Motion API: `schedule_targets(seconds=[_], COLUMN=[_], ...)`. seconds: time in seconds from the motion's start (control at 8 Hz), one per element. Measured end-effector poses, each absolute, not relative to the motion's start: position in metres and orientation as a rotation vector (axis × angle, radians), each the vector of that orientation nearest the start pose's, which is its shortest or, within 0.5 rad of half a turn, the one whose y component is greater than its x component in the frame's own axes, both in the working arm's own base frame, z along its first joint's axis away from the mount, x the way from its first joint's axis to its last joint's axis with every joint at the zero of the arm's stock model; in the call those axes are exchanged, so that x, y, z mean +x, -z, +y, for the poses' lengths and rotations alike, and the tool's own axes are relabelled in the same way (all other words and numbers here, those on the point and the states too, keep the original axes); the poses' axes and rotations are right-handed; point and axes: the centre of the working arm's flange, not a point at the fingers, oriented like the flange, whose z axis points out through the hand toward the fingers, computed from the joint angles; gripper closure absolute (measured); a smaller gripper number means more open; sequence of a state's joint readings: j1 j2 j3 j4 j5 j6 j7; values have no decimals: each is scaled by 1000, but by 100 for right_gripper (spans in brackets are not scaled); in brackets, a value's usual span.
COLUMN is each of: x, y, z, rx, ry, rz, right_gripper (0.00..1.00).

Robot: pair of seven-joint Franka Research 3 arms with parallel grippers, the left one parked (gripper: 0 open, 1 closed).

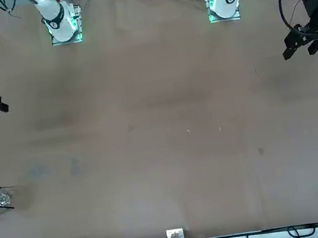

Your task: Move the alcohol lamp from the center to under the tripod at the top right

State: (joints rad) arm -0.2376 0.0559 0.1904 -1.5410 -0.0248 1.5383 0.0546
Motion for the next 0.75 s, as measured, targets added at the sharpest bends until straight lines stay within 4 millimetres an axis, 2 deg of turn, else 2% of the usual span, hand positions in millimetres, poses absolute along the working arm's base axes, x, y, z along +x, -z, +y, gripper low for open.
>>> schedule_targets(seconds=[0.38,0.75], x=[546,525], y=[-627,-636], z=[-10,-8], rx=[-3151,-3140], ry=[-113,-104], rz=[92,84], right_gripper=[0,0])
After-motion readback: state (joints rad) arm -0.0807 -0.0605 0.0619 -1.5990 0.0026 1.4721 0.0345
